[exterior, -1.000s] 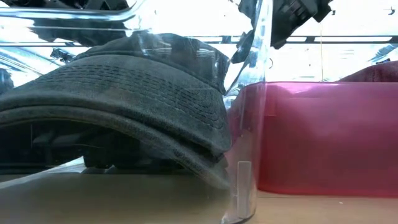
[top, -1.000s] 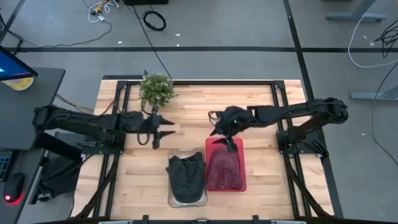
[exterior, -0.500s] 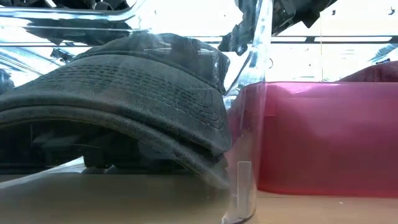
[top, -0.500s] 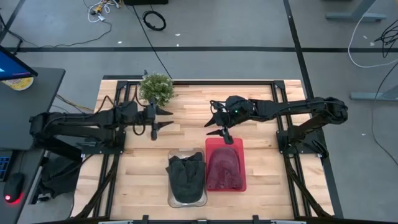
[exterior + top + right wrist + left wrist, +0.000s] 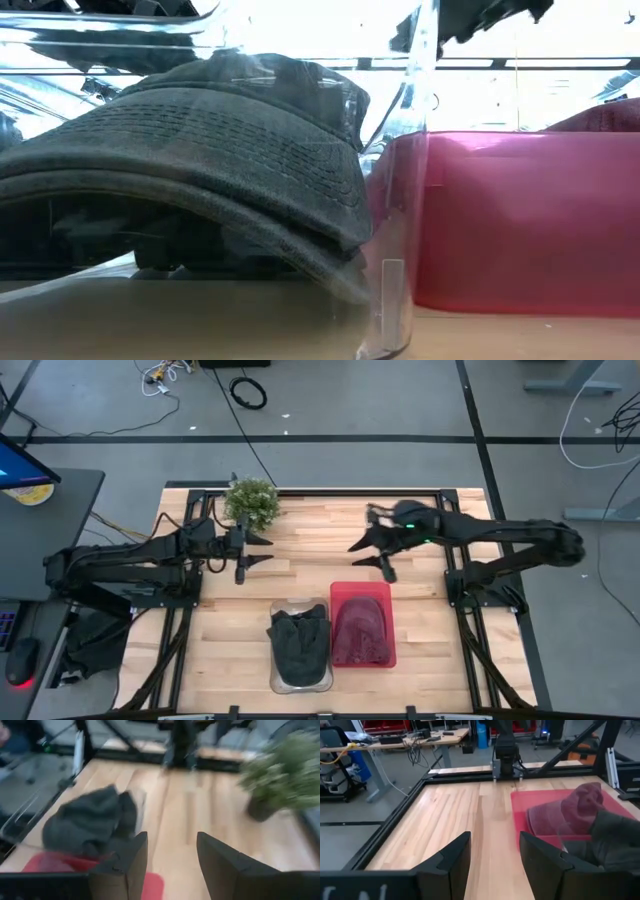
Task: Pick & Place hat
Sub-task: Return to Home Position
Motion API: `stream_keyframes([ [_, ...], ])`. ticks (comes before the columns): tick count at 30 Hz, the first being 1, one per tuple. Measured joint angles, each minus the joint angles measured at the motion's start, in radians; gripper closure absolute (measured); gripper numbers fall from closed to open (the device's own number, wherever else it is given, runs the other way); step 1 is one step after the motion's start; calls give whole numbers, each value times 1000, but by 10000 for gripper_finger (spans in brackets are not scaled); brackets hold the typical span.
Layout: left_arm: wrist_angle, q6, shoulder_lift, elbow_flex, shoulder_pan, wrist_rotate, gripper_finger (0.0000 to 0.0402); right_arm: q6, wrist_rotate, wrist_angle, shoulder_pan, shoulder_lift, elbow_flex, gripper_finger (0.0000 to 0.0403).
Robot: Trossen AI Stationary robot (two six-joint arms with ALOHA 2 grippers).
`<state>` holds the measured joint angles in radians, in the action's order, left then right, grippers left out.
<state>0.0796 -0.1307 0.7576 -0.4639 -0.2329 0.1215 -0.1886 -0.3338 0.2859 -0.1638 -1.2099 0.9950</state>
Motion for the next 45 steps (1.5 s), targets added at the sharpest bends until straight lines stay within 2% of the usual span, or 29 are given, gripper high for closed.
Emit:
stream_keyframes([
  [5, -31, -3, -56, 0, 0, 0, 229, 23, 109, -103, 27, 232, -144, 230],
  [11, -73, 2, -112, 0, 0, 0, 229, 26, 118, -238, 21, 522, -355, 230],
  [17, -133, 41, -181, 7, 1, 41, 229, 117, 206, -229, 22, 762, -469, 230],
  [29, -23, 152, -455, 261, 1, 57, 229, 275, 213, -215, 38, 1199, -720, 230],
  [37, -24, 217, -653, 355, 19, 90, 229, 319, 196, -291, 69, 1209, -812, 230],
  [42, -22, 217, -758, 412, 37, 87, 229, 322, 187, -503, 103, 1210, -903, 230],
  [45, -14, 218, -753, 426, 41, 82, 229, 323, 188, -563, 113, 1209, -957, 230],
])
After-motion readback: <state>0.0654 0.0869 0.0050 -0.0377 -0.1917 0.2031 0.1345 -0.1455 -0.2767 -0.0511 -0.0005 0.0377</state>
